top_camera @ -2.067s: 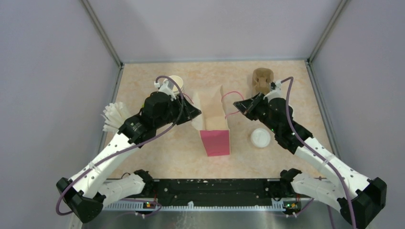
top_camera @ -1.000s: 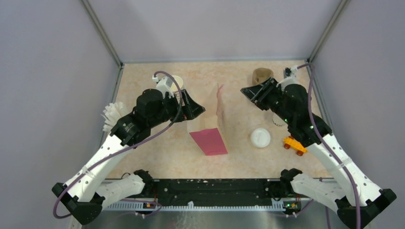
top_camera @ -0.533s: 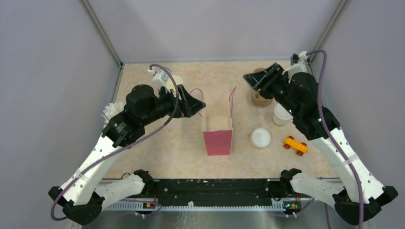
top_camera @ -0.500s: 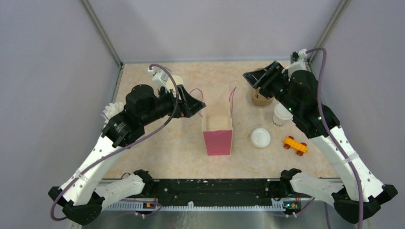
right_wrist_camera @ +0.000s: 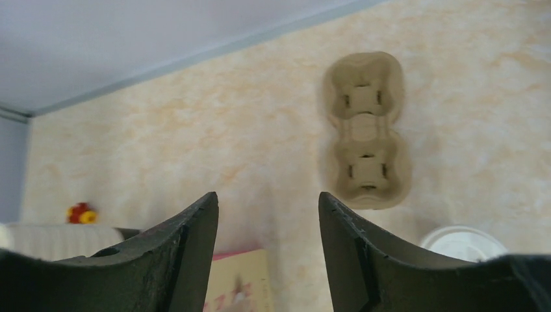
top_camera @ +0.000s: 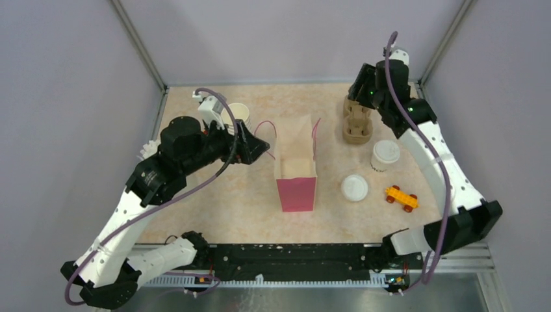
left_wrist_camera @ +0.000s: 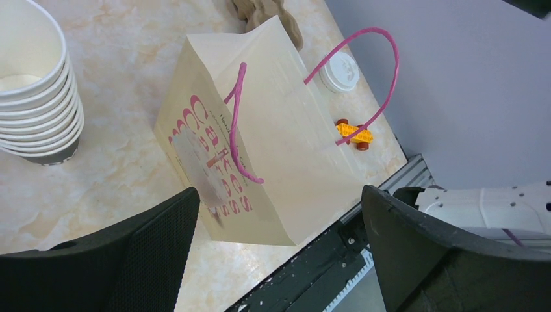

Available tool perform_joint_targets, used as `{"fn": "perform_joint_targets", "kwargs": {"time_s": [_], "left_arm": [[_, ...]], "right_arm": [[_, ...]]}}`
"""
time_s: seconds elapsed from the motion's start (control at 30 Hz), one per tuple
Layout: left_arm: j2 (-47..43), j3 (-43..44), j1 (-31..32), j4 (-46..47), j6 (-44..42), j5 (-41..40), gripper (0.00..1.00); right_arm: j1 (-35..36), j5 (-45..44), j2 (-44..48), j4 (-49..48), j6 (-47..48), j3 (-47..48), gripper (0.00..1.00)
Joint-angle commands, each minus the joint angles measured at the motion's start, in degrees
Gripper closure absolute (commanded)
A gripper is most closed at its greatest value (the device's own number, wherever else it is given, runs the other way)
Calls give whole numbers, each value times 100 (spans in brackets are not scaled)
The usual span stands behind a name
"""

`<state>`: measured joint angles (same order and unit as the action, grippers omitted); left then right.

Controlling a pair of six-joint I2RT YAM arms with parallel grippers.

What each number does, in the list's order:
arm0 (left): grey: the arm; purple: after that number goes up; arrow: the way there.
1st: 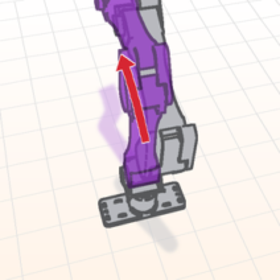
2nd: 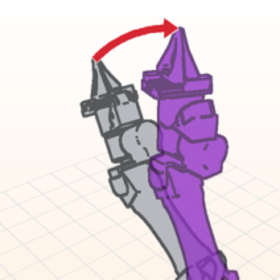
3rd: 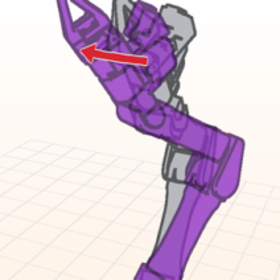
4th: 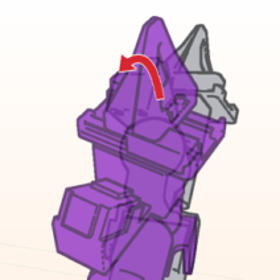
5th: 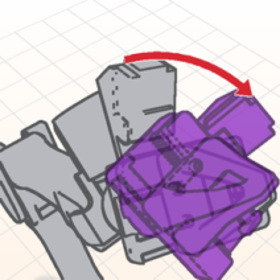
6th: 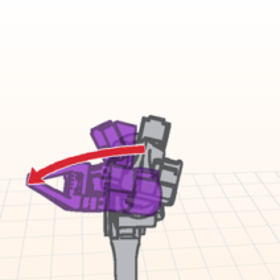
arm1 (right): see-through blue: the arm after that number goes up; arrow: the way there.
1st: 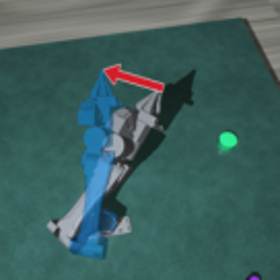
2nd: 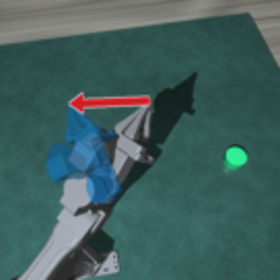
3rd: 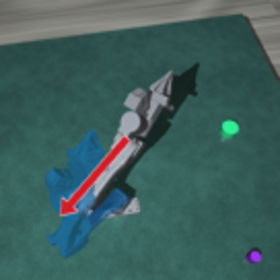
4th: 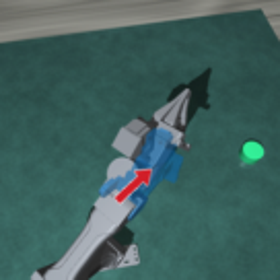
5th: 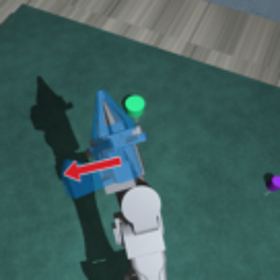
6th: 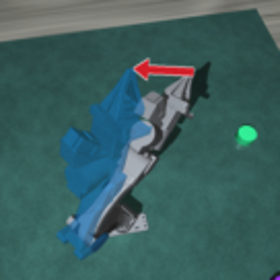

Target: Pack the takeout coffee

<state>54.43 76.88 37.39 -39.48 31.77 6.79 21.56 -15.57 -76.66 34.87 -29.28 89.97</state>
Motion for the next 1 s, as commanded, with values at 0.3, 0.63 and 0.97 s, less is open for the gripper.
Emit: {"fn": "perform_joint_targets", "kwargs": {"time_s": [0.3, 0.63, 0.97], "left_arm": [[-424, -175, -8, -243, -237, 172, 2], [165, 402, -16, -567, -544, -251, 2], [756, 717, -21, -585, -386, -805, 10]], "right_arm": [[-1387, 752, -2504, 625, 1641, 884, 49], [-1716, 1328, -3752, 444, 1821, 1745, 45], [-1717, 1398, -4371, 601, 1872, 2151, 54]]}}
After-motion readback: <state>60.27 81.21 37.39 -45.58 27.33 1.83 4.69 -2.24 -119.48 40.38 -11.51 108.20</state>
